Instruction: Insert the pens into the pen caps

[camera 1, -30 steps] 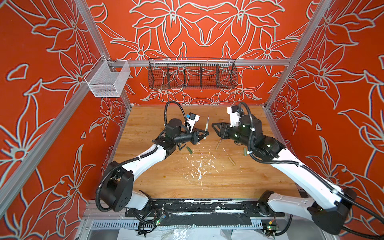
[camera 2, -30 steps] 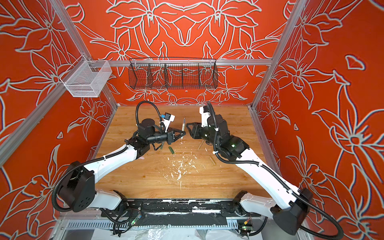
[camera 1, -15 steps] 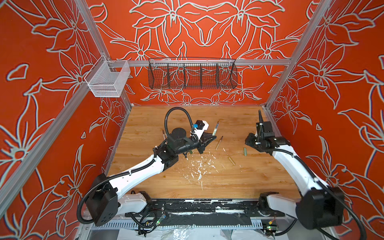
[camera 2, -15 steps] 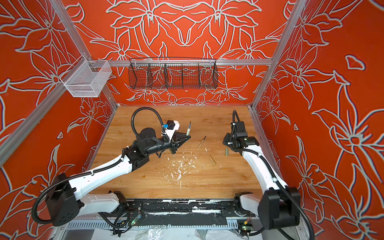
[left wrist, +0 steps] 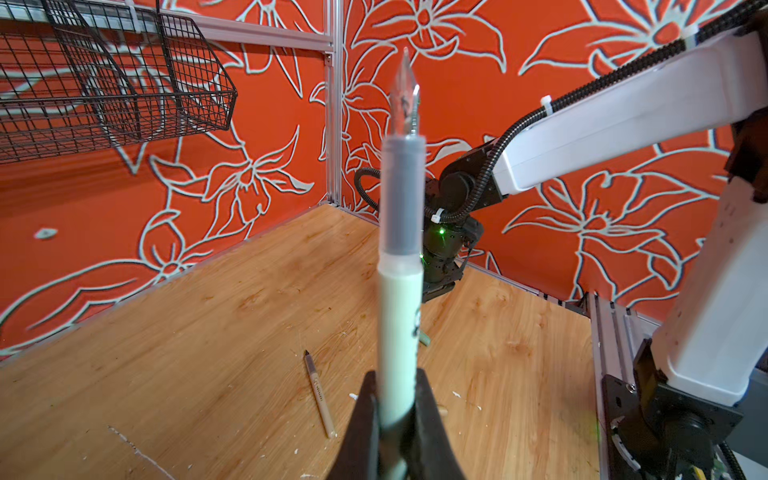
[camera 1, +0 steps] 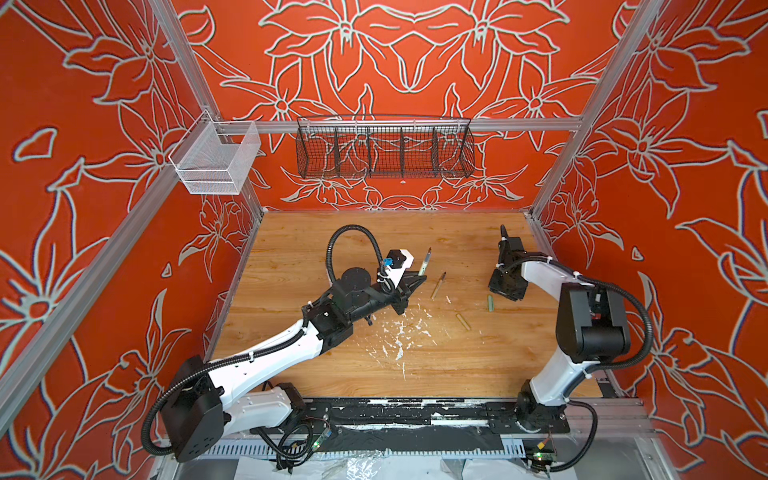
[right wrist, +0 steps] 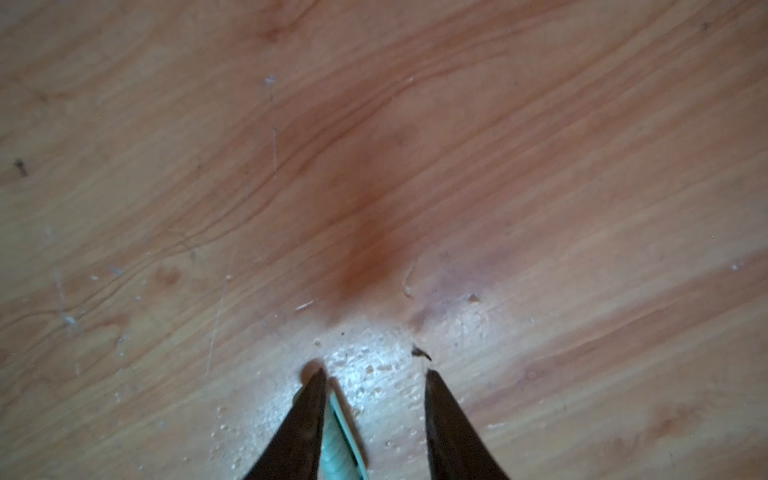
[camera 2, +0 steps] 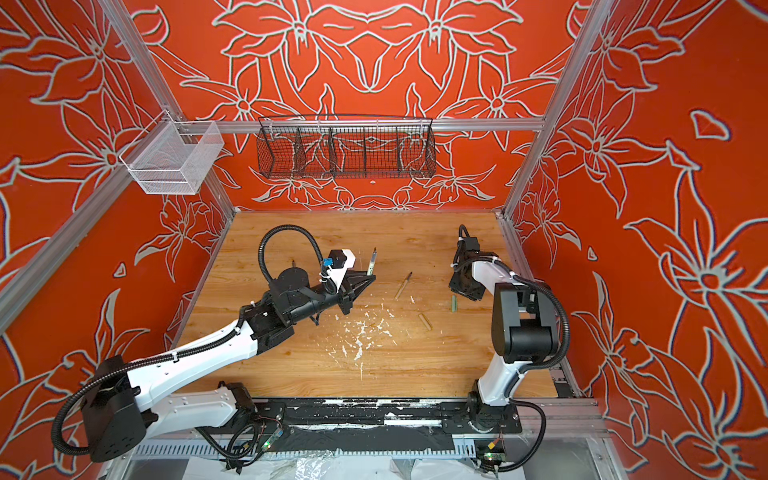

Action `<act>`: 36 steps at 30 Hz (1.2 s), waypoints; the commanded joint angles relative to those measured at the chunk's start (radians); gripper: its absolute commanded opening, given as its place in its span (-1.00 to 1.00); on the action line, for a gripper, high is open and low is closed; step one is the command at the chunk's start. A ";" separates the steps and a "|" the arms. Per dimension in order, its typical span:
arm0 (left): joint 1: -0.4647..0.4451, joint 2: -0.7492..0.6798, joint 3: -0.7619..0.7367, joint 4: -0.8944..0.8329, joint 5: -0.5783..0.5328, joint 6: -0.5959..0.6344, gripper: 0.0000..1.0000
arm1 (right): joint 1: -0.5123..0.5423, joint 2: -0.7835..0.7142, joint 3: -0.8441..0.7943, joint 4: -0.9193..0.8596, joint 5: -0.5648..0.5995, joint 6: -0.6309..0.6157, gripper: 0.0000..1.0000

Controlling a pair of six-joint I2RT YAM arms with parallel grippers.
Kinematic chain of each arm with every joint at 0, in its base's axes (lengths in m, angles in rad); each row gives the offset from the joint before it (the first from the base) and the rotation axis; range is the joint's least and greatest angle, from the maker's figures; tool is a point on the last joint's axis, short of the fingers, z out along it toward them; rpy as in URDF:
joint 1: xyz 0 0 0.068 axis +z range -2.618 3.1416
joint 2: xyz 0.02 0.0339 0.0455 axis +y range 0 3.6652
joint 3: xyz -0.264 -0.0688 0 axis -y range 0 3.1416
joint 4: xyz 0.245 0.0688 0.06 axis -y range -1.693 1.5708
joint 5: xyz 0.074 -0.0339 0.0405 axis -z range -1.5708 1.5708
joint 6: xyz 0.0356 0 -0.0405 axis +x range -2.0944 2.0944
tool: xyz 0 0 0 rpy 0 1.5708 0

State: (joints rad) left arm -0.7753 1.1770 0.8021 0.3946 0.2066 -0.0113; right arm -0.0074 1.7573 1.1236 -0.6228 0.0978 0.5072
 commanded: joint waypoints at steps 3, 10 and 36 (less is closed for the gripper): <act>-0.010 -0.033 -0.006 0.022 -0.006 0.013 -1.00 | -0.006 0.073 0.047 -0.036 0.019 -0.038 -0.16; -0.010 -0.033 -0.004 0.017 -0.009 0.019 -1.00 | 0.021 0.080 0.029 -0.029 -0.044 -0.067 -0.15; -0.018 -0.039 0.001 0.004 0.000 0.022 -1.00 | 0.197 -0.007 -0.067 0.050 -0.303 -0.180 -0.10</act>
State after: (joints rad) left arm -0.7830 1.1603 0.8021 0.3923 0.2031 -0.0101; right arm 0.1692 1.7393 1.0477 -0.5632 -0.1188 0.3481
